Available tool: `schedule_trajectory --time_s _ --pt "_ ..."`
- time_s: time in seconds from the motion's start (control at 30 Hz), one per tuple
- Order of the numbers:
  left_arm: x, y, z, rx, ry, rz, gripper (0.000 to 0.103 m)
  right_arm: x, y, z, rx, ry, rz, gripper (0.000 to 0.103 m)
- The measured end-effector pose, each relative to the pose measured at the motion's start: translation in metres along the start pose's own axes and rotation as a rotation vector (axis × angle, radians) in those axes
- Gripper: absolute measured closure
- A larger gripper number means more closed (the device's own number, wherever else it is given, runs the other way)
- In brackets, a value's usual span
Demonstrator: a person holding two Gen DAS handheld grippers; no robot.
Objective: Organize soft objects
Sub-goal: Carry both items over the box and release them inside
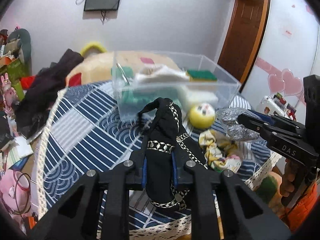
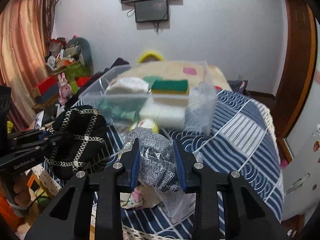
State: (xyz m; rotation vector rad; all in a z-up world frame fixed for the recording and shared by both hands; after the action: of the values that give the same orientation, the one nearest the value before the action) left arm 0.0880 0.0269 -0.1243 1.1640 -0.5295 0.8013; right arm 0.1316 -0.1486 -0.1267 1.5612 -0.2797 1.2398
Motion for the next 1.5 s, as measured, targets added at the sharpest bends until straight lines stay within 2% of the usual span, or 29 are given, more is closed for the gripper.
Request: schedule_trajectory --time_s 0.4,0.83,0.93,1.07,1.5 --pt "0.038 0.036 0.009 -0.012 -0.021 0.13 0.085 0.032 0.027 0.015 -0.065 -0.009 0.119 0.074" --pt "0.094 0.022 0.012 -0.006 -0.016 0.236 0.085 0.074 0.012 0.012 -0.074 0.02 0.203 0.074" --pt "0.102 0.01 0.01 -0.008 -0.003 0.233 0.085 0.078 0.0 0.01 -0.065 0.015 0.192 0.074" --pt "0.107 -0.013 0.006 0.025 -0.005 0.218 0.085 0.079 -0.018 0.007 -0.031 0.004 0.166 0.074" --pt "0.103 -0.077 -0.008 0.053 0.005 0.107 0.085 0.073 -0.071 -0.02 0.002 0.09 0.031 0.074"
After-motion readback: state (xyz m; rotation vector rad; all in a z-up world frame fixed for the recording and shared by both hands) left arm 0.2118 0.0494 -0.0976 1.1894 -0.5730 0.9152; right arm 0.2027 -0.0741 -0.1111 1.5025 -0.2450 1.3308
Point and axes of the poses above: each gripper's, at about its wrist camera, not at the fingertips, and y roughly against the way its jaws point, z to its right, x to its top, the point moved 2 cm from there along -y, roughly the way its jaws point, and after that the axes turned 10 degrees about y, right-handed, at the moved point
